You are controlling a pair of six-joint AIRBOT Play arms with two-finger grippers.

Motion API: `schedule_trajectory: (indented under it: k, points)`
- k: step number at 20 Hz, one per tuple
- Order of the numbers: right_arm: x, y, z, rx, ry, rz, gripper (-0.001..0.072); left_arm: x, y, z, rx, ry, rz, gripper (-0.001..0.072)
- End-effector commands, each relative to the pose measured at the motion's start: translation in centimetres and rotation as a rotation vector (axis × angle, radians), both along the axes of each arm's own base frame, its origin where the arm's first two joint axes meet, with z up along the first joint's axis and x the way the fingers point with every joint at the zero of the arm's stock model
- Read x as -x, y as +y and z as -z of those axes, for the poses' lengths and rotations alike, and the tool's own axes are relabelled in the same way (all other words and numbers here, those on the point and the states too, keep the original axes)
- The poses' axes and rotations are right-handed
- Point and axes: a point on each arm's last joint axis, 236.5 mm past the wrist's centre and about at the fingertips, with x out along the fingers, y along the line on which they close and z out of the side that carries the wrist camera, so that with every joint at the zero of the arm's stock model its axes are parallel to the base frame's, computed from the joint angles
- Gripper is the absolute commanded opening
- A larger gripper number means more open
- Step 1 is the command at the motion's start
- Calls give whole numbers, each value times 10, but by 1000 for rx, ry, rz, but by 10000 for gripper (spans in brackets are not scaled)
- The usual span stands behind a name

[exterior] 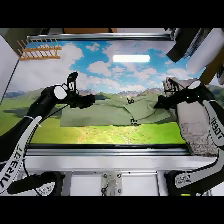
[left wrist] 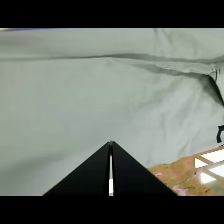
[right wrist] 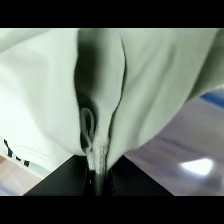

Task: Fold the clothes and pants, and hang the long-sleeved shirts on hangers.

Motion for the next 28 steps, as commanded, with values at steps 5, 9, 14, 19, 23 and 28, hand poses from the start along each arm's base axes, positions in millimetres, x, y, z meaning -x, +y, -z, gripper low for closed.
schedule_trajectory:
  k: [5,9,14,19,23,28]
  points:
    - [2,-18,-128,236,-38,-58,21,-36,-102,34,-1,1,174,6]
    - [-8,22,-175,250,-137,-116,21,-29,-167,68,-3,44,294,7]
    - [-7,69,-200,262,-216,-209,21,-12,-226,90,64,119,387,6]
    - [-1,95,-203,271,-238,-269,21,-9,-243,96,64,128,434,7]
    - [2,107,-203,266,-235,-280,21,-16,-231,93,59,141,420,6]
    - [12,133,-203,257,-238,-327,21,-60,-174,53,69,107,330,6]
